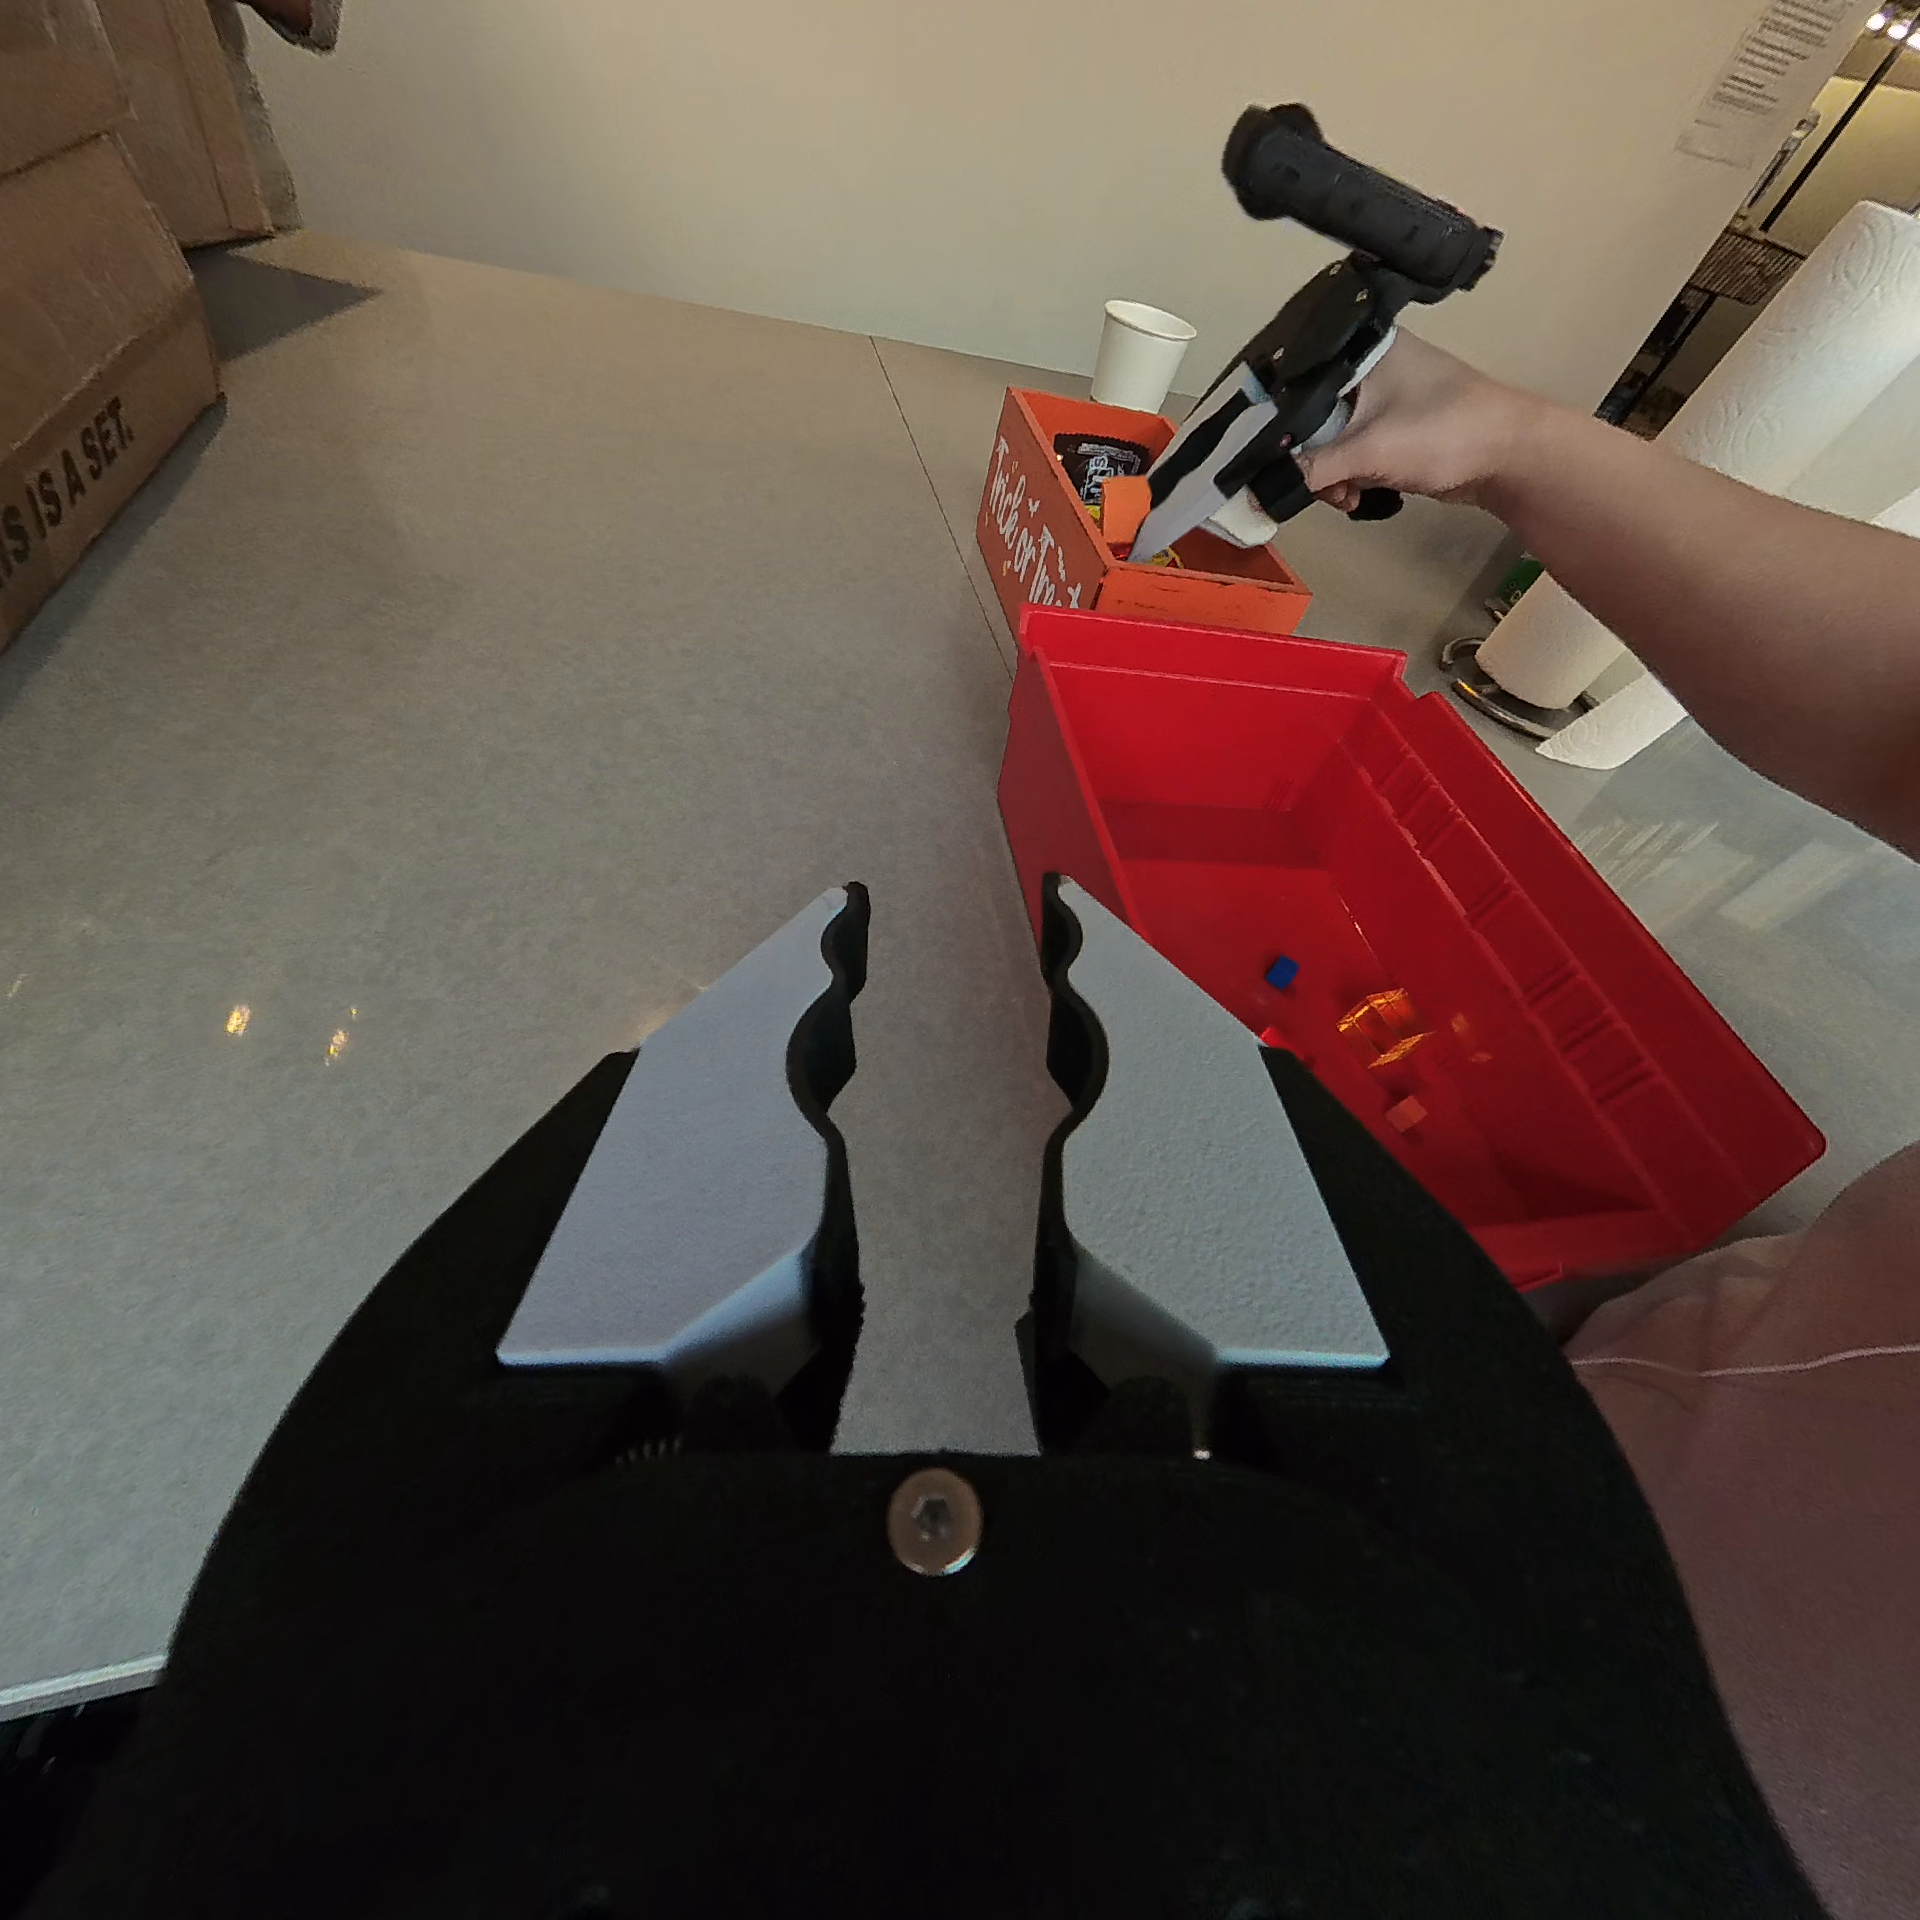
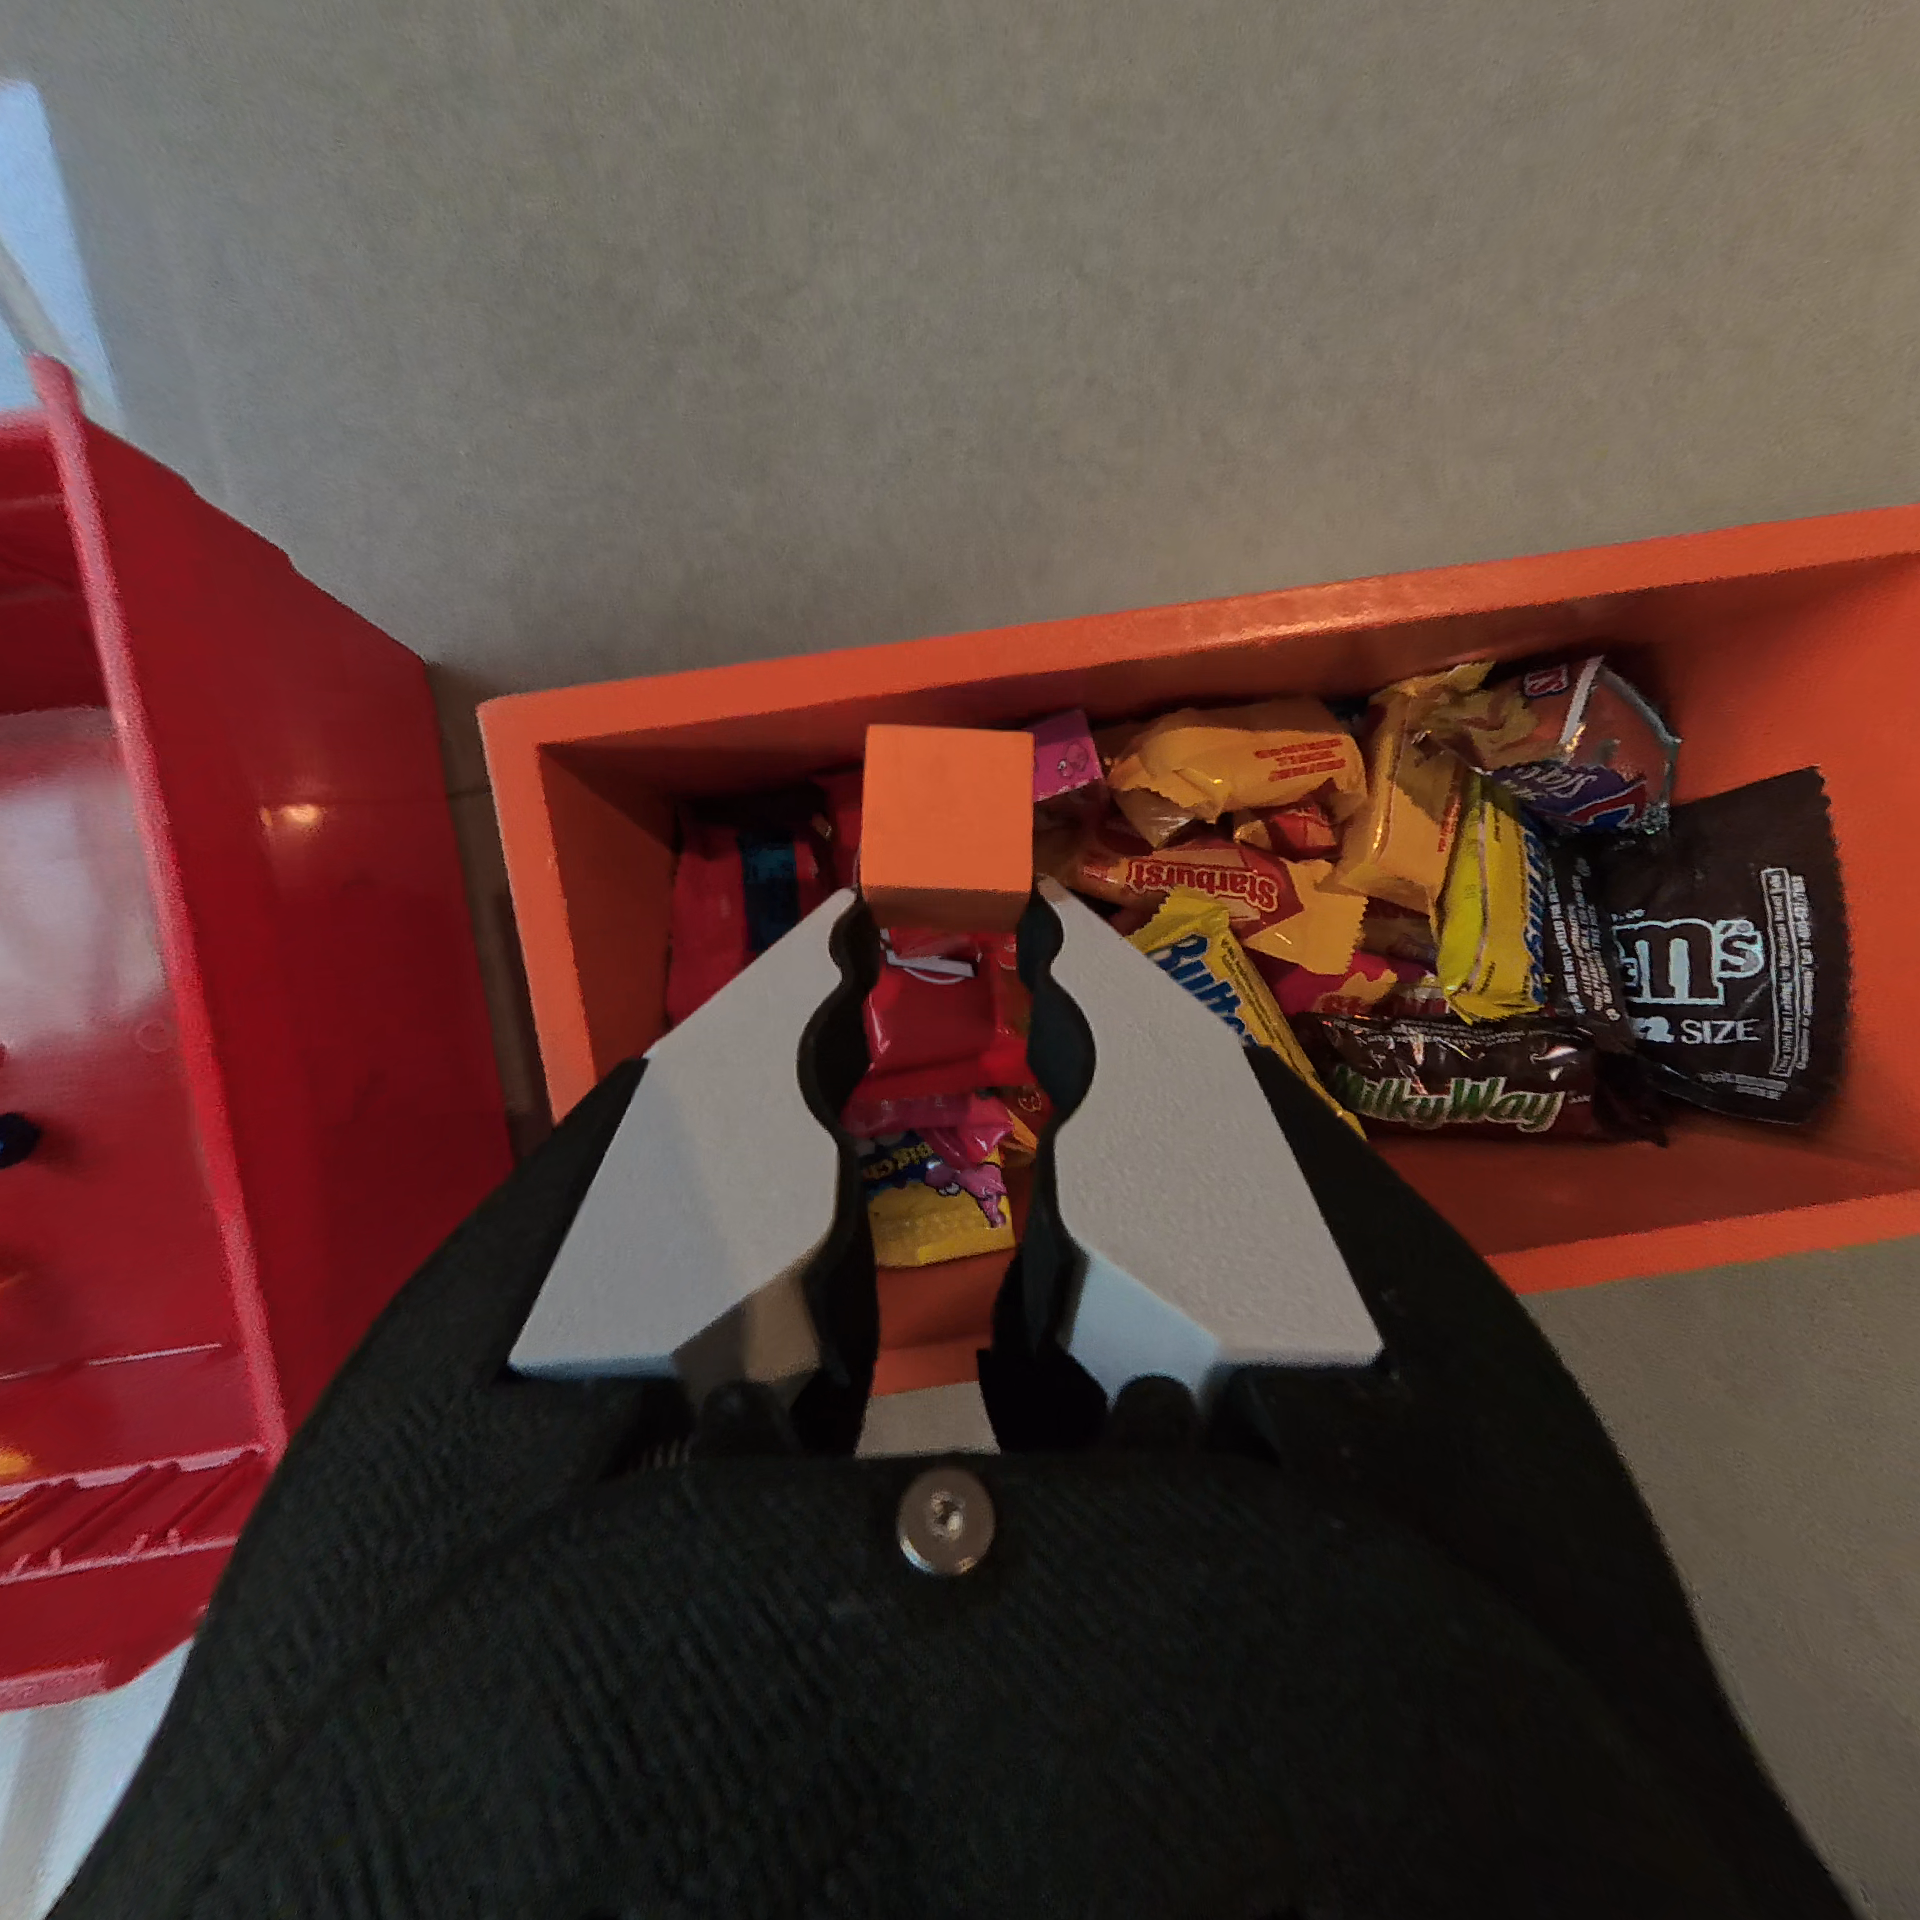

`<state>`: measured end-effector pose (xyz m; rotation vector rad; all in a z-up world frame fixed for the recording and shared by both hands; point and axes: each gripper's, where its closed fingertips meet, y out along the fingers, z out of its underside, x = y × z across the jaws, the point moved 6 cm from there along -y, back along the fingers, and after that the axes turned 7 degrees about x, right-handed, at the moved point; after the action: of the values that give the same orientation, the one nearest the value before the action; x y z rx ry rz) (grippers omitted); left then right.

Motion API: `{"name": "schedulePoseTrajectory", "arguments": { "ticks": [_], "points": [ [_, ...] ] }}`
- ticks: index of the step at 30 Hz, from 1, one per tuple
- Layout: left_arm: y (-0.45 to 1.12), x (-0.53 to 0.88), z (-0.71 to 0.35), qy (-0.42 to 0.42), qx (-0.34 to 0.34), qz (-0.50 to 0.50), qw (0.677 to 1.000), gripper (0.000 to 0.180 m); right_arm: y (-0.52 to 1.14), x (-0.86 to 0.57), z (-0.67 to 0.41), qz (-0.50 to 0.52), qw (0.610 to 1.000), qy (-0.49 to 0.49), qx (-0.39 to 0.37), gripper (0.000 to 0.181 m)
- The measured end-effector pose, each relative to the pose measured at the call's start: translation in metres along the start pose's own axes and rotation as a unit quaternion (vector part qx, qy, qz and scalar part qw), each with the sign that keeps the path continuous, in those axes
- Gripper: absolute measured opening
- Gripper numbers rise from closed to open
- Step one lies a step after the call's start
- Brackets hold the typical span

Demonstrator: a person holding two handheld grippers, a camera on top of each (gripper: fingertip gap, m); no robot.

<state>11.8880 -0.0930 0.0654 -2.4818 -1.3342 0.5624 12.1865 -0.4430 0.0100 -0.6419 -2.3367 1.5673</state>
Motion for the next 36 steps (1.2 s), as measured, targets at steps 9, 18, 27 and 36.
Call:
{"name": "schedulePoseTrajectory", "arguments": {
  "ticks": [9,18,27,36],
  "points": [
    [0.004,-0.004,-0.003,0.008,0.004,0.005,1.000,0.031,-0.006,-0.003,0.004,-0.016,0.999,0.023,-0.041,0.025],
    [0.007,-0.005,-0.002,0.006,0.007,0.007,1.000,0.031,0.008,-0.003,0.000,-0.006,1.000,0.014,-0.004,0.031],
    [0.004,-0.005,-0.001,0.003,0.007,0.003,1.000,0.031,0.013,-0.004,0.000,0.011,1.000,0.003,0.006,0.026],
    [0.006,-0.005,-0.002,0.004,0.006,0.007,1.000,0.031,-0.006,-0.008,0.006,-0.017,0.997,0.043,-0.063,0.025]
  ]
}}
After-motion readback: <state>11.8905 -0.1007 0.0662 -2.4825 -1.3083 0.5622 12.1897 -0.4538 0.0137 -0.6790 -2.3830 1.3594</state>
